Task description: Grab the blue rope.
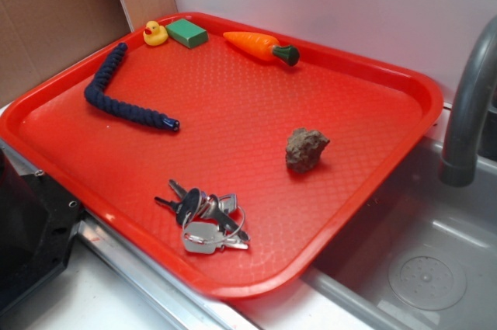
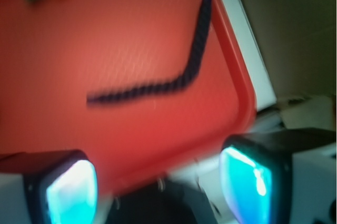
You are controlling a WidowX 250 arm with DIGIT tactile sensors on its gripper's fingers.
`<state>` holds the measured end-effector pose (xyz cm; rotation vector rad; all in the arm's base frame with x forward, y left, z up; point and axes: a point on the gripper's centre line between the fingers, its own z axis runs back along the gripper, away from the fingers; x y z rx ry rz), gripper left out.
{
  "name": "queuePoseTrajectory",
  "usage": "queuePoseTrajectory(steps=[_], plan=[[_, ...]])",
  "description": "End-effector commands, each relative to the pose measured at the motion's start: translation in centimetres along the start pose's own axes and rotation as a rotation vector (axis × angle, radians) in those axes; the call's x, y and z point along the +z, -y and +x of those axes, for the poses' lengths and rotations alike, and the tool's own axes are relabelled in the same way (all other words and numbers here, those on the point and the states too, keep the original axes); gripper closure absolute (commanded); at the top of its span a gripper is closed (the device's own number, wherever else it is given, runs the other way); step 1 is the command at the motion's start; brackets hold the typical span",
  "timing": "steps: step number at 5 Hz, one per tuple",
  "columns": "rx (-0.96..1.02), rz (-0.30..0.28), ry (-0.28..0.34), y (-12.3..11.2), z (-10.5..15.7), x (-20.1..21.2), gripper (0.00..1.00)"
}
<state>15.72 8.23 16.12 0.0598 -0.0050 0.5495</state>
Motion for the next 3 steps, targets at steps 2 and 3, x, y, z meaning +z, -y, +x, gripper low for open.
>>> queuePoseTrajectory(steps=[2,3], plan=[[0.552,-0.008,-0.023,-2.0,1.7,-9.7,0.0],[0.532,-0.029,-0.033,-1.9,1.6,-12.3,0.0]])
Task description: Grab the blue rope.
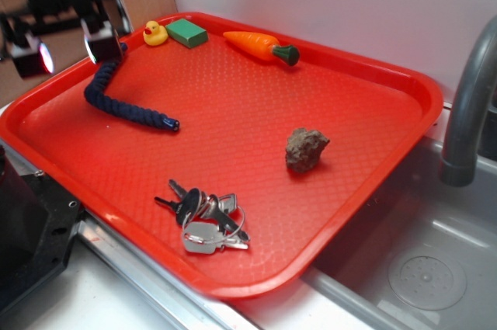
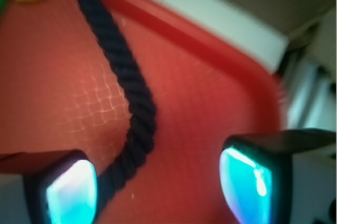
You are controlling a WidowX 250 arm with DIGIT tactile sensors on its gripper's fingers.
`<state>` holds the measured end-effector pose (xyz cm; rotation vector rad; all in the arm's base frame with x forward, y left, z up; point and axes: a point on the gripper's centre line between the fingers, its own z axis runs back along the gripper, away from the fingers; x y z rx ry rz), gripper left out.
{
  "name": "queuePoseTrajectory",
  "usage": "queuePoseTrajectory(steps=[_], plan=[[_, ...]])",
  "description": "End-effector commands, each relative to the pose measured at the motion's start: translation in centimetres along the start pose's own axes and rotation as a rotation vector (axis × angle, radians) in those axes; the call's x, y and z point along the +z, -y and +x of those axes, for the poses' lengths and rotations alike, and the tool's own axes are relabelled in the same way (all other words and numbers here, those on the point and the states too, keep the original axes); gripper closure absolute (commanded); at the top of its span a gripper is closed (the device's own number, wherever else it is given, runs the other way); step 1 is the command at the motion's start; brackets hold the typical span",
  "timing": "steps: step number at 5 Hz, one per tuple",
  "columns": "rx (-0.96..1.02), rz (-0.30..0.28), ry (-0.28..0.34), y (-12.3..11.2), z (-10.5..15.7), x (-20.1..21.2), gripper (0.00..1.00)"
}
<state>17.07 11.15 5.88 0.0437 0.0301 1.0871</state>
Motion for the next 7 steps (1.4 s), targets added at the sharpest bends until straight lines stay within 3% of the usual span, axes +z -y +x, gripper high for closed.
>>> queuePoseTrajectory(steps=[1,2,3,5,6,7], plan=[[-0.022,-0.048,-0.013,-0.1,0.2,-4.0,0.0],[-0.009,-0.031,-0.045,0.1,-0.1,-5.0,0.0],[0.006,-0.007,-0.082,0.2,-0.5,-5.4,1.0],[-0.121,0.035,0.028,0.7,-0.8,-2.1,1.0],[-0.244,0.053,0.167,2.2,-1.7,2.1,1.0],[-0.487,0.065,0.269,3.8,-3.1,6.9,1.0]])
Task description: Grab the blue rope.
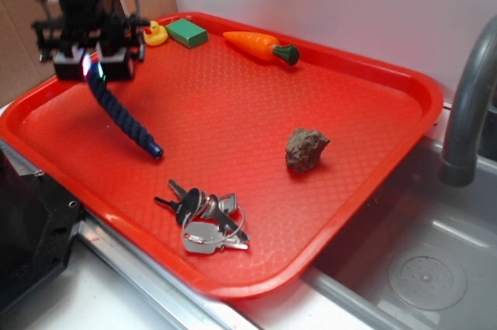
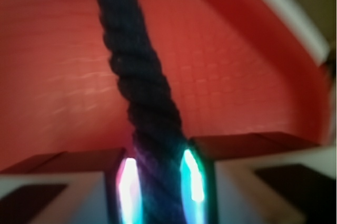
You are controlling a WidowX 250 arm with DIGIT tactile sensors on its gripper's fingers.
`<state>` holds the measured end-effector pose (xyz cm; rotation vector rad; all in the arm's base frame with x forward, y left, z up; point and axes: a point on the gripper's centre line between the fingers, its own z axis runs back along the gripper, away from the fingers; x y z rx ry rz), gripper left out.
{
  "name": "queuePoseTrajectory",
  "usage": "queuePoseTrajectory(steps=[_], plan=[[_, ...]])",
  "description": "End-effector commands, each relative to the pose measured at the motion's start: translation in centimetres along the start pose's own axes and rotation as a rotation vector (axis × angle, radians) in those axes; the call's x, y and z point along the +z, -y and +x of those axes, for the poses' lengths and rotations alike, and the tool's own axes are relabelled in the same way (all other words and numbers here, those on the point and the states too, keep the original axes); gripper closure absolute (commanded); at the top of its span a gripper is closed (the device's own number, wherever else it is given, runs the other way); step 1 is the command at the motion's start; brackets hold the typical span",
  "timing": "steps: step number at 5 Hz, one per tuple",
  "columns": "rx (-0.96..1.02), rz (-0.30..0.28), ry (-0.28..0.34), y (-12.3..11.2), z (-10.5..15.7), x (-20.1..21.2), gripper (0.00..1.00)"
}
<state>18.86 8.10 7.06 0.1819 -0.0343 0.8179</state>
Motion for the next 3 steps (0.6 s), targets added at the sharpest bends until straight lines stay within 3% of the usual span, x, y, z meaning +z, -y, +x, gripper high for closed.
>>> queuePoseTrajectory(steps=[1,2,3], plan=[[-0.445,-0.105,0.237,1.1,-0.9,9.6,1.0],[-0.535,-0.165,0.29,1.2,-1.3,12.6,1.0],[-0.551,-0.171,0.257,1.9,-1.8,15.4,1.0]])
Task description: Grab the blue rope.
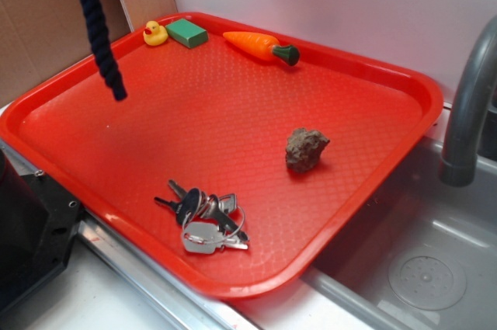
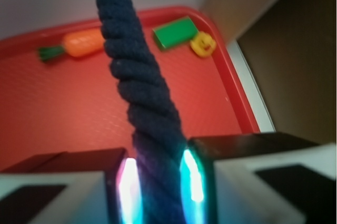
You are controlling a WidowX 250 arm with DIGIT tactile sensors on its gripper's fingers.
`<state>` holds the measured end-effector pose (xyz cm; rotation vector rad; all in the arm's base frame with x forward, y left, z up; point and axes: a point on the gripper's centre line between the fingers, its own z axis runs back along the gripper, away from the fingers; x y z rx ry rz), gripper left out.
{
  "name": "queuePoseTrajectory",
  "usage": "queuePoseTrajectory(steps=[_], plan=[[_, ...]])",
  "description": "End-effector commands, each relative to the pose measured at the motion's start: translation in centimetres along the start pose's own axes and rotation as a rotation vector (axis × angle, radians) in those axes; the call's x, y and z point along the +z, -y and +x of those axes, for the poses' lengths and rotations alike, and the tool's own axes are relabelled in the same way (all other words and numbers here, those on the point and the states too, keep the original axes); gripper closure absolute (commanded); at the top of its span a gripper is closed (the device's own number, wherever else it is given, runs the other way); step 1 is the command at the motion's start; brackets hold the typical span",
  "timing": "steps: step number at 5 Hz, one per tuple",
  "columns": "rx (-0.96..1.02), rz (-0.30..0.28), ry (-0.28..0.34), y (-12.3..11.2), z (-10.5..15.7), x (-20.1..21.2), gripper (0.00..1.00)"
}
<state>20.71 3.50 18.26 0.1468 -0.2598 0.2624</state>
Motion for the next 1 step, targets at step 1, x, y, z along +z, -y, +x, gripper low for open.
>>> queuePoseTrajectory(steps=[1], plan=[[-0.046,-0.026,0.021,0.76,-0.85,4.98,1.0]])
